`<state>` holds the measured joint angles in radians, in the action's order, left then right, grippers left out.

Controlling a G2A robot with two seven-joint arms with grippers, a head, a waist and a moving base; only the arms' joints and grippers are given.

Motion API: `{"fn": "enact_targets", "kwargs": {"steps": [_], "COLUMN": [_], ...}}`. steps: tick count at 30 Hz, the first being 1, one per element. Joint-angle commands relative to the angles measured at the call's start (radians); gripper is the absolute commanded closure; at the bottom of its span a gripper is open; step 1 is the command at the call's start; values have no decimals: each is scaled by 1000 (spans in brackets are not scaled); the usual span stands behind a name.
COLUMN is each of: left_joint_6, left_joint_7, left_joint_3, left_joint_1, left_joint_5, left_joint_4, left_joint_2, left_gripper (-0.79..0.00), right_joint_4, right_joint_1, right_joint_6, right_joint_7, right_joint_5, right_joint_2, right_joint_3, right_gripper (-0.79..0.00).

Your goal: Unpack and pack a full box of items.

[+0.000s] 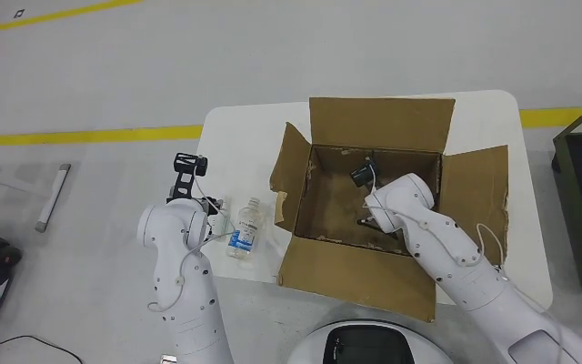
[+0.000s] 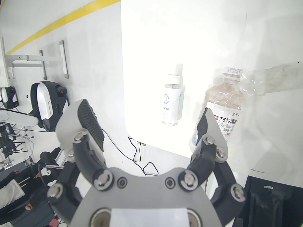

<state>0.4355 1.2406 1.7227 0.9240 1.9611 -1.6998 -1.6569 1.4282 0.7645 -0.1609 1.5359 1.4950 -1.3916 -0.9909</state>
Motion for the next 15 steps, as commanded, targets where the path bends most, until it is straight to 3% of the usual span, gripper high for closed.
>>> {"fn": "enact_targets", "kwargs": {"steps": [1,6,9,11,15], "left_joint_6": [0,0,0,0,0], "left_joint_7": [0,0,0,0,0], "left_joint_3": [0,0,0,0,0], "left_joint_1": [0,0,0,0,0], "left_joint_5": [0,0,0,0,0], "left_joint_4": [0,0,0,0,0], "left_joint_2": [0,0,0,0,0], "left_gripper": [-785,-785,-785,-785,-785], "right_joint_4": [-7,-24,-33,-37,-28], "right_joint_1": [-2,-10,-13,-15,-18], "right_joint_6": [3,1,2,1,-5], "right_joint_7": [0,0,0,0,0], "right_joint_5": [-8,-22,-29,-32,-38], "right_joint_2": [-1,-3,-3,-3,-2], "right_joint_3": [3,6,7,8,8], "right_gripper": [-357,-354,-311,-252,-25]}}
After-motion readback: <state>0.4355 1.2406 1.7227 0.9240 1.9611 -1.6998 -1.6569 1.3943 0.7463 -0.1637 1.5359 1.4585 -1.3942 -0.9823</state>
